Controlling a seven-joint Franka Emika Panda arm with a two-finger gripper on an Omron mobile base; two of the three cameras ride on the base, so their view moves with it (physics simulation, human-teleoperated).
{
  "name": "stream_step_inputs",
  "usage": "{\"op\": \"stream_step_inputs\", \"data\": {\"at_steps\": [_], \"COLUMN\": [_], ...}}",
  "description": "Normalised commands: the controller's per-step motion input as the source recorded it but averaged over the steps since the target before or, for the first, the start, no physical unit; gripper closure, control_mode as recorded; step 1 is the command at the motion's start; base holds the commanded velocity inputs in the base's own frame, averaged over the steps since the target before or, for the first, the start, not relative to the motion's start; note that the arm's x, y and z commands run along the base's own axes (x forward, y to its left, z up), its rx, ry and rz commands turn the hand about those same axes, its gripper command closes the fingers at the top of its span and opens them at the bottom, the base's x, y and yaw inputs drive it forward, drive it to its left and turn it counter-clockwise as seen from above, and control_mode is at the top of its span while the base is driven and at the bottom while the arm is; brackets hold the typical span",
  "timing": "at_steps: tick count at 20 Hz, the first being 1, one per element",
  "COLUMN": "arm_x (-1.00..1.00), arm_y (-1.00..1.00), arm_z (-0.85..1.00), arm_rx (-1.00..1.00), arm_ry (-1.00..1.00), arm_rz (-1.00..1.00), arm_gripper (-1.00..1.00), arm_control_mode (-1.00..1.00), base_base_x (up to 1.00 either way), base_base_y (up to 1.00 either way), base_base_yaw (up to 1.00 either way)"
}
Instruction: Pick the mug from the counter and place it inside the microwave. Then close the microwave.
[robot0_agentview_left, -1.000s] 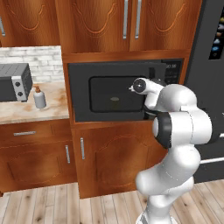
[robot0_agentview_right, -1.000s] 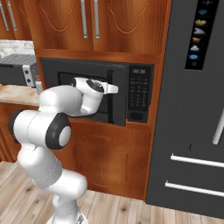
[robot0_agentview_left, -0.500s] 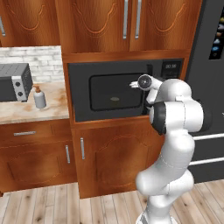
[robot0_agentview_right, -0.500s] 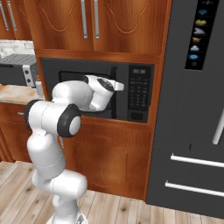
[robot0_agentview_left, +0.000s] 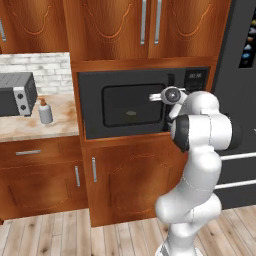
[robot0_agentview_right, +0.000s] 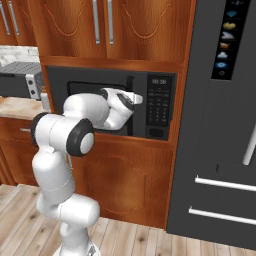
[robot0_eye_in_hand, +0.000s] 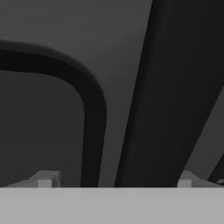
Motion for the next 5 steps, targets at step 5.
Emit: {"op": "stream_step_inputs", "data": {"at_steps": [5], "arm_x": [0.0], "arm_y": [0.0], "arm_z": [0.0], "arm_rx": [0.0], "arm_ry": [0.0], "arm_rz": [0.0], "arm_gripper": [-1.0], "arm_control_mode": [-1.0], "base_base_x": [0.0], "base_base_y": [0.0], "base_base_yaw": [0.0]}}
